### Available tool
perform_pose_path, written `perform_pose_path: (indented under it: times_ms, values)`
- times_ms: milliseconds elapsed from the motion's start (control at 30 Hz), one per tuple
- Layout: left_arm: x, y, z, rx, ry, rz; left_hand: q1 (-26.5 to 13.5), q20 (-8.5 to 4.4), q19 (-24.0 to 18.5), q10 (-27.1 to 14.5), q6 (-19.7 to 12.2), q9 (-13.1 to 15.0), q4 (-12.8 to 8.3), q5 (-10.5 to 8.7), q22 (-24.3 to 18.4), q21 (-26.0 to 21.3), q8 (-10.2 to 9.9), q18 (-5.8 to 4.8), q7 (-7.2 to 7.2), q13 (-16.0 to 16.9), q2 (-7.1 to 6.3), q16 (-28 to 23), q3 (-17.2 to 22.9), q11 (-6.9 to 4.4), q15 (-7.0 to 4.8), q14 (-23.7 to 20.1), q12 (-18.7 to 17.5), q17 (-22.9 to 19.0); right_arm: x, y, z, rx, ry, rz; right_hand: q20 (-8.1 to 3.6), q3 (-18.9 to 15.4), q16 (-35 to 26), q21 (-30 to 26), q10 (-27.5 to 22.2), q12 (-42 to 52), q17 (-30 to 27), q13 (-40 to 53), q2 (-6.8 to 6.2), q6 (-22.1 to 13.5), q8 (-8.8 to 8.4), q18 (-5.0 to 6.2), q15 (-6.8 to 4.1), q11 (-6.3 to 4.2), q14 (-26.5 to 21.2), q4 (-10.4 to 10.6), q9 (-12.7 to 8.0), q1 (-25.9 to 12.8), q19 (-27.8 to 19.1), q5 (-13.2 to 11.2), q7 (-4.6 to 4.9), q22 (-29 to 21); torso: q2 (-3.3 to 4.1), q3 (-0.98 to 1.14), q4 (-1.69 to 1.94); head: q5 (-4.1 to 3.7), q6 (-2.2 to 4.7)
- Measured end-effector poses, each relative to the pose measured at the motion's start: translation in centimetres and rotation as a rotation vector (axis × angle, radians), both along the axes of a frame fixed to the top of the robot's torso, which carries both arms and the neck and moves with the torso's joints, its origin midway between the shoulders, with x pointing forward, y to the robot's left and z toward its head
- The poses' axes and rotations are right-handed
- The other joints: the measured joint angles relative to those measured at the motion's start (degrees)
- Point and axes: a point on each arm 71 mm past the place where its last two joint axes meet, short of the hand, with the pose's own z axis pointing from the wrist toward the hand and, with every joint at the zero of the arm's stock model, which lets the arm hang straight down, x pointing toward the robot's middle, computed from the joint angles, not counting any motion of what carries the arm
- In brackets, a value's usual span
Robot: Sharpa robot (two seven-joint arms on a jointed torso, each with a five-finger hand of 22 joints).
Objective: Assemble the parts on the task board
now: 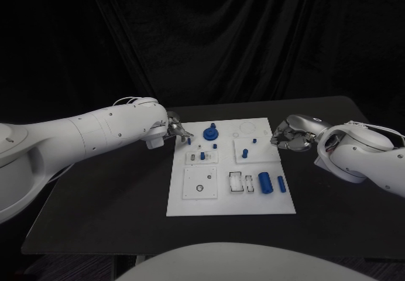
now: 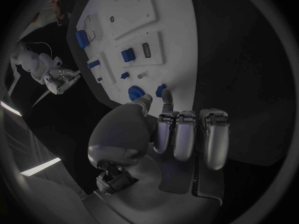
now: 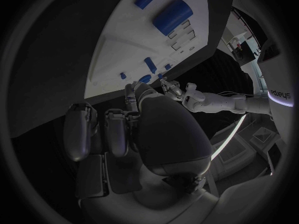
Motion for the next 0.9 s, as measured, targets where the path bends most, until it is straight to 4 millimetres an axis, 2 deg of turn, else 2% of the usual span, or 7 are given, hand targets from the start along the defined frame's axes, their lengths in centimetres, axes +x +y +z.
perform_pose_path:
  times_ms: [500,900]
  values:
    - [0.18,-0.2,-0.34,-0.006,-0.003,-0.003,0.69,0.41,0.0,-0.01,-0.4,-0.65,0.15,0.0,0.0,0.45,-1.74,0.01,0.4,0.0,0.23,0.0,-0.15,0.39,0.42,0.0,0.0,0.0,-0.05,-0.02,-0.08,0.0,0.002,0.0,0.0,0.0,0.0,0.0,0.0,0.01,0.0,-0.02,0.0,0.0,0.0,0.0,0.0,0.0,0.0,0.0,-0.01,0.0,0.0,0.0,0.0,0.0,0.01,-0.01,0.03,-0.2,0.0]
    - [0.51,0.09,-0.43,0.002,-0.007,0.012,1.13,0.54,-0.12,0.19,-0.39,-0.82,-0.01,0.0,0.0,0.45,-2.02,0.0,0.4,0.0,0.22,0.0,-0.31,0.59,0.41,0.0,0.0,0.0,-0.1,-0.01,-0.07,0.001,0.002,0.001,0.0,0.0,0.0,0.0,0.0,0.01,0.0,-0.03,0.0,0.0,0.0,0.0,0.0,0.0,0.0,0.0,-0.01,0.0,0.0,0.0,0.0,0.04,0.01,0.02,0.03,-0.25,0.0]
